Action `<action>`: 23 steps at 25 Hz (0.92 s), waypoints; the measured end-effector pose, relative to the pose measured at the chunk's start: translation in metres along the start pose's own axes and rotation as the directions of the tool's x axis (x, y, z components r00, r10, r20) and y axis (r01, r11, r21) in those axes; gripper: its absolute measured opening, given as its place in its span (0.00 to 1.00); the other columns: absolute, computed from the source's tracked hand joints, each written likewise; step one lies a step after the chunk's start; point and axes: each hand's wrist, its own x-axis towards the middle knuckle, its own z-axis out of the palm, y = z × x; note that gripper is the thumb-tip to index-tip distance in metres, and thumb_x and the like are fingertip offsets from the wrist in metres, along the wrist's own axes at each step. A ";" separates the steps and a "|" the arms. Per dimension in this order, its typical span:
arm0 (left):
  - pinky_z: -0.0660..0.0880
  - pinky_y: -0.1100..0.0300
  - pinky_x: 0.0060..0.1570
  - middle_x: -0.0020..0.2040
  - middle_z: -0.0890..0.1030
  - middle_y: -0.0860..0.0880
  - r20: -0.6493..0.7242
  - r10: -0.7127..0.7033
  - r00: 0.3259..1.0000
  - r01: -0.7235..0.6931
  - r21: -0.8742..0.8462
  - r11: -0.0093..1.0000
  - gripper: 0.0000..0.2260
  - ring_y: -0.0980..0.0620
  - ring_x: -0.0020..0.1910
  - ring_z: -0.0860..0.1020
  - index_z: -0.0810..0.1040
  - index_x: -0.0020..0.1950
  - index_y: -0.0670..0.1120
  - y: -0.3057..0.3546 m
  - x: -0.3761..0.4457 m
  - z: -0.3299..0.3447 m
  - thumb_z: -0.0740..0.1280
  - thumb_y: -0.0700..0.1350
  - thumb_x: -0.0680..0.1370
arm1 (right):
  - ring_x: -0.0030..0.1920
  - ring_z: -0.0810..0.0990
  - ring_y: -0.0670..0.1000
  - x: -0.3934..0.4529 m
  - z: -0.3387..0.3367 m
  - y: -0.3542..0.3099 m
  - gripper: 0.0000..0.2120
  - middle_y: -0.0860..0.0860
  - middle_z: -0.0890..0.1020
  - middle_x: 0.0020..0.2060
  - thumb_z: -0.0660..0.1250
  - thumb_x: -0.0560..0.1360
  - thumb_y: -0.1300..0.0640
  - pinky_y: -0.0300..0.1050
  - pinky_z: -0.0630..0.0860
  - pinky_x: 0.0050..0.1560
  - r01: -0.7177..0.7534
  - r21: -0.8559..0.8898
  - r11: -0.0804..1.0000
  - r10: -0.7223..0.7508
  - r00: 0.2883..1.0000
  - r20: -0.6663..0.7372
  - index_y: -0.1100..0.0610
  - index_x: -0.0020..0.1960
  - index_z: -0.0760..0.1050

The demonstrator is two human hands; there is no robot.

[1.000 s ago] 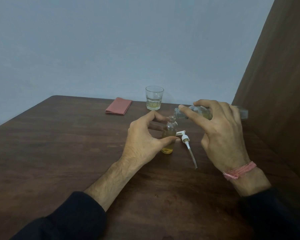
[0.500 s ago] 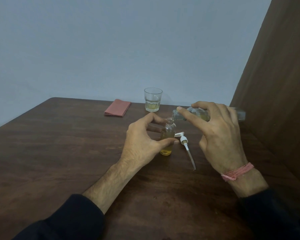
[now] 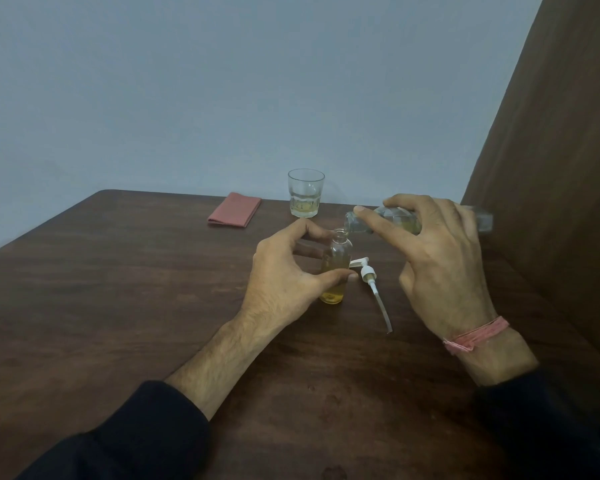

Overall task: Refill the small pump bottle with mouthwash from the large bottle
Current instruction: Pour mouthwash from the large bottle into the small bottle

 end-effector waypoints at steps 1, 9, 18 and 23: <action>0.86 0.58 0.53 0.58 0.88 0.64 -0.001 0.004 1.000 -0.004 -0.001 1.000 0.25 0.65 0.53 0.88 0.84 0.57 0.60 0.000 0.000 0.000 0.91 0.58 0.65 | 0.65 0.78 0.64 0.000 0.000 0.000 0.46 0.59 0.80 0.68 0.69 0.64 0.76 0.65 0.69 0.66 -0.001 0.004 1.000 0.001 1.000 -0.001 0.48 0.78 0.77; 0.82 0.65 0.51 0.57 0.88 0.65 -0.008 0.015 1.000 -0.015 -0.008 1.000 0.25 0.66 0.53 0.88 0.84 0.56 0.60 -0.001 0.000 0.000 0.90 0.59 0.65 | 0.66 0.78 0.64 0.001 0.000 0.000 0.45 0.60 0.80 0.68 0.71 0.65 0.76 0.66 0.70 0.66 0.004 -0.001 1.000 -0.004 1.000 -0.005 0.49 0.78 0.77; 0.80 0.68 0.49 0.59 0.85 0.72 -0.003 0.014 1.000 -0.014 -0.002 1.000 0.25 0.68 0.53 0.87 0.84 0.55 0.61 -0.001 0.001 0.000 0.90 0.61 0.64 | 0.65 0.79 0.65 0.001 0.000 -0.001 0.46 0.60 0.81 0.67 0.73 0.64 0.78 0.67 0.72 0.65 0.004 -0.004 1.000 -0.004 1.000 -0.008 0.49 0.78 0.78; 0.84 0.63 0.51 0.56 0.88 0.66 -0.008 0.014 1.000 -0.014 0.003 1.000 0.25 0.67 0.52 0.88 0.84 0.56 0.60 -0.001 0.001 0.000 0.90 0.59 0.65 | 0.65 0.79 0.65 0.001 0.001 0.000 0.45 0.60 0.81 0.67 0.72 0.65 0.78 0.68 0.71 0.66 0.004 0.006 1.000 -0.004 1.000 -0.011 0.49 0.77 0.78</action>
